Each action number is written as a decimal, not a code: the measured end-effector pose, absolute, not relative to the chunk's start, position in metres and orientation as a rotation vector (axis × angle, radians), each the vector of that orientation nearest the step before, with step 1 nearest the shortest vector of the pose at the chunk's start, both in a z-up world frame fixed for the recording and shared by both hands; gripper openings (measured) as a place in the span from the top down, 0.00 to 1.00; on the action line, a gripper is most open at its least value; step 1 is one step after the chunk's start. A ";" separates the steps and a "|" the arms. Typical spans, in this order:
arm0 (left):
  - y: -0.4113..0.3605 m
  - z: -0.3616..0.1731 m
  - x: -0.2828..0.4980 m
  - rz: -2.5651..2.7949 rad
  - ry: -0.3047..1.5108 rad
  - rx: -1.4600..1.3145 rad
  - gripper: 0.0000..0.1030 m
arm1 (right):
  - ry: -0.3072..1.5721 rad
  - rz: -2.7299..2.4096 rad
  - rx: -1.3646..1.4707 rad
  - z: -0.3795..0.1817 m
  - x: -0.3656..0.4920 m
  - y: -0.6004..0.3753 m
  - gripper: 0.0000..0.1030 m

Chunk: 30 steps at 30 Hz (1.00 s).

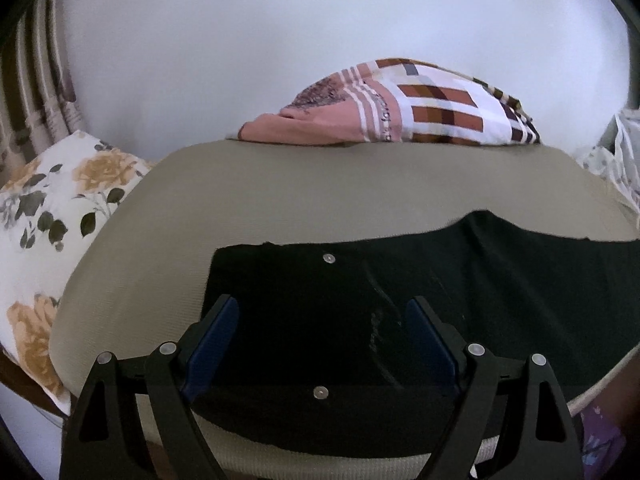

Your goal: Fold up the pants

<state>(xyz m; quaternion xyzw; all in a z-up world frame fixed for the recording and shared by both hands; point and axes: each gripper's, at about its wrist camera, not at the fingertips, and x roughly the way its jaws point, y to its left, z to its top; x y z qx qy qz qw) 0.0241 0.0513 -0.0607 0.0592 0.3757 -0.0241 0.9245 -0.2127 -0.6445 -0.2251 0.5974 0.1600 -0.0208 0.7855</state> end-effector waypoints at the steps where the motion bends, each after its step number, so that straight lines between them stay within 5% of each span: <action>1: 0.050 -0.061 0.024 -0.050 0.776 0.124 0.17 | 0.346 -0.039 1.290 -0.225 -0.209 -0.643 0.37; 6: 0.043 -0.063 0.024 -0.054 0.783 0.140 0.17 | 0.469 -0.038 1.166 -0.209 -0.185 -0.621 0.67; 22: 0.044 -0.067 0.023 -0.059 0.802 0.144 0.17 | 0.577 -0.123 0.911 -0.190 -0.156 -0.595 0.75; 28: 0.042 -0.068 0.023 -0.067 0.808 0.151 0.17 | 0.544 -0.105 1.014 -0.195 -0.153 -0.601 0.56; 30: 0.042 -0.069 0.023 -0.070 0.810 0.154 0.17 | 0.565 -0.126 1.000 -0.193 -0.144 -0.600 0.67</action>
